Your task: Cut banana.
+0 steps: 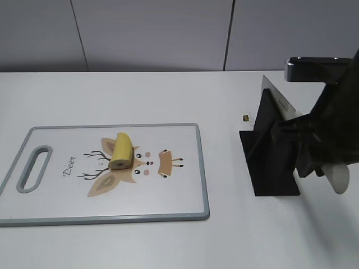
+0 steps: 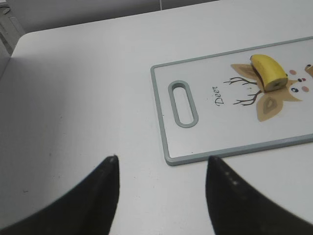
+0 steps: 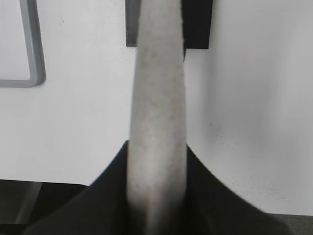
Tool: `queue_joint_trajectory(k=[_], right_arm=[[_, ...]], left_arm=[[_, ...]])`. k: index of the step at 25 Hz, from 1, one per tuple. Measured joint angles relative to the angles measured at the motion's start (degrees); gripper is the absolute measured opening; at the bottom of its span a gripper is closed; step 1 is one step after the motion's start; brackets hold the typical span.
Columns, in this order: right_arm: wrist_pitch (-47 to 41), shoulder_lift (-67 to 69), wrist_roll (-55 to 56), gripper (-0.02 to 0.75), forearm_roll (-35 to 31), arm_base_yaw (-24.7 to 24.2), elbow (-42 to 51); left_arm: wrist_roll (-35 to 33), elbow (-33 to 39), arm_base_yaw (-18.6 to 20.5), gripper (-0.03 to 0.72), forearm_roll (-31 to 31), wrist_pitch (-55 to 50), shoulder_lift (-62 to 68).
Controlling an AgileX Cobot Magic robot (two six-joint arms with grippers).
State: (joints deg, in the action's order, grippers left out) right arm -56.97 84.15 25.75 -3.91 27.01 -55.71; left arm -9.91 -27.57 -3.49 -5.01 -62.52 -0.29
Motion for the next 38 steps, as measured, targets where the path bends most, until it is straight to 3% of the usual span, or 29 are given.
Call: queue_joint_trajectory(k=[26,33,38], right_arm=[[-3.59,-14.29,-0.37,0.167,0.54,0.06,-2.55],[-4.74,-14.32,-10.22,0.167,0.87,0.06,-7.16],[-4.74,-14.09,-23.23,0.167,0.88,0.06,-8.82]], left_arm=[[0.00,0.00,0.00,0.551,0.00,0.00,0.00],[0.00,0.00,0.00,0.551,0.00,0.00,0.00],[-1.01,-0.65,0.00,0.554,-0.69,0.88,0.86]])
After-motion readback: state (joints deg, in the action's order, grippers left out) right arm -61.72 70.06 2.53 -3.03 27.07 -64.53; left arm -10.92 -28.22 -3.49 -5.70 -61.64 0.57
